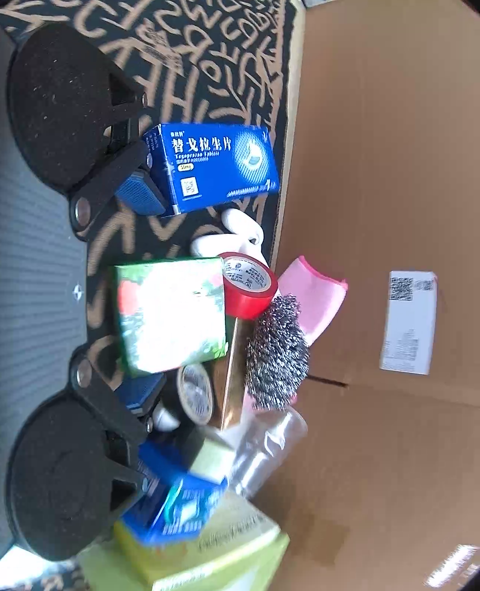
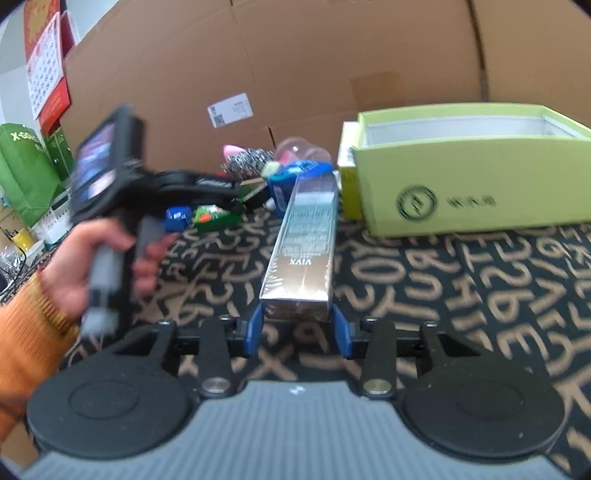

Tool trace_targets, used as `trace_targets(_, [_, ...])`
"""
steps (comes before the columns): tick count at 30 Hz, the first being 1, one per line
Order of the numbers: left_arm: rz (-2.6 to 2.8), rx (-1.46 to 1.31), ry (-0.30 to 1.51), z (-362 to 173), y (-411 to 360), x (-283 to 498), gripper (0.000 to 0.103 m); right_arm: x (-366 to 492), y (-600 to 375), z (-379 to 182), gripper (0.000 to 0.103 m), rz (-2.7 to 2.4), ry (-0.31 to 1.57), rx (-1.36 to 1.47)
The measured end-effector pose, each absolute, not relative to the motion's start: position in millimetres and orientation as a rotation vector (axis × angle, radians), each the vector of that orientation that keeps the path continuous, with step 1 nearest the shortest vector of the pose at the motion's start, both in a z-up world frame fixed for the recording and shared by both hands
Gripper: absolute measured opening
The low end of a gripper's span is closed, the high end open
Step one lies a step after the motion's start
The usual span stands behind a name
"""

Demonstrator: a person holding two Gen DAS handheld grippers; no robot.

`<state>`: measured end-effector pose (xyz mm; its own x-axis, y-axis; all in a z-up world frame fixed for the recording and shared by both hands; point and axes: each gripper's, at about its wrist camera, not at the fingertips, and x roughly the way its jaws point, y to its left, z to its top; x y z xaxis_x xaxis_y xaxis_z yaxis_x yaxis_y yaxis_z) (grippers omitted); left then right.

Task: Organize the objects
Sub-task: 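Grasp the slim silver box with right tool while left grasps green floral box, then carry both boxes into the lime-green box and open both tools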

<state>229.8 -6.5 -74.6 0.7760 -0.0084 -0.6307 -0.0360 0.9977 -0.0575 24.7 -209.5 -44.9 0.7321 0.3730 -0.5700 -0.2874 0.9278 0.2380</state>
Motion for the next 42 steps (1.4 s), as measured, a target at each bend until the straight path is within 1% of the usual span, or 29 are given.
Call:
trace_targets(1, [0.016,-0.043,0.677,-75.5,-8.8,232.0,0.092,21.2,-210.2,-45.3,0.04,0.373,0.66,0.139])
trace_targets(4, [-0.046,0.023,0.655,-75.5,-9.1,224.2,0.065,13.7,-210.2,-45.1,0.04,0.384,0.678,0.113])
trace_targets(8, [-0.156,0.04,0.688,-71.7,3.2,187.2,0.065,10.3,-212.4,-46.4,0.04,0.402,0.704,0.088])
trace_targets(11, [-0.213,0.064,0.704,-69.5,12.8,141.7,0.065,7.7,-211.9,-40.5,0.058,0.417,0.692,0.07])
trace_targets(12, [-0.238,0.065,0.705,-69.0,16.0,124.3,0.065,8.4,-209.8,-39.0,0.059,0.418,0.682,0.055])
trace_targets(15, [-0.264,0.082,0.7,-68.6,13.3,81.1,0.068,16.1,-201.1,-37.0,0.059,0.41,0.662,0.001])
trace_targets(17, [-0.234,0.097,0.689,-68.3,10.3,66.6,0.082,26.6,-192.9,-38.5,0.059,0.403,0.665,-0.031])
trace_targets(20, [-0.201,0.13,0.646,-65.0,5.5,59.1,0.082,45.4,-181.7,-41.8,0.059,0.394,0.669,-0.053])
trace_targets(22, [-0.186,0.139,0.653,-64.4,3.5,64.9,0.082,54.2,-176.8,-44.9,0.058,0.374,0.667,-0.064])
trace_targets(24, [-0.185,0.133,0.665,-65.8,4.0,76.4,0.082,56.7,-175.9,-48.4,0.04,0.353,0.674,-0.082])
trace_targets(26, [-0.195,0.124,0.679,-67.1,5.0,79.2,0.081,51.7,-182.8,-49.8,0.038,0.353,0.678,-0.072])
trace_targets(27, [-0.207,0.118,0.688,-68.3,4.6,80.7,0.079,48.0,-186.9,-49.3,0.038,0.35,0.681,-0.071])
trace_targets(28, [-0.214,0.116,0.703,-69.7,3.3,81.5,0.071,43.6,-191.5,-48.5,0.038,0.342,0.685,-0.076])
trace_targets(29, [-0.22,0.114,0.72,-71.0,1.8,83.5,0.068,38.6,-196.8,-48.0,0.038,0.333,0.687,-0.082])
trace_targets(32, [-0.208,0.114,0.71,-71.6,-4.3,83.5,0.068,28.0,-211.4,-46.1,0.038,0.3,0.702,-0.089])
trace_targets(36, [-0.186,0.115,0.706,-73.1,-11.1,87.1,0.073,28.6,-220.4,-44.2,0.039,0.288,0.719,-0.09])
trace_targets(40, [-0.176,0.115,0.708,-73.3,-13.5,88.8,0.074,39.2,-215.3,-45.5,0.044,0.309,0.734,-0.139])
trace_targets(41, [-0.175,0.117,0.707,-73.4,-14.4,89.6,0.074,42.2,-213.3,-45.5,0.047,0.313,0.737,-0.146])
trace_targets(42, [-0.179,0.119,0.706,-73.3,-12.6,90.0,0.074,45.2,-211.9,-45.3,0.047,0.319,0.738,-0.152])
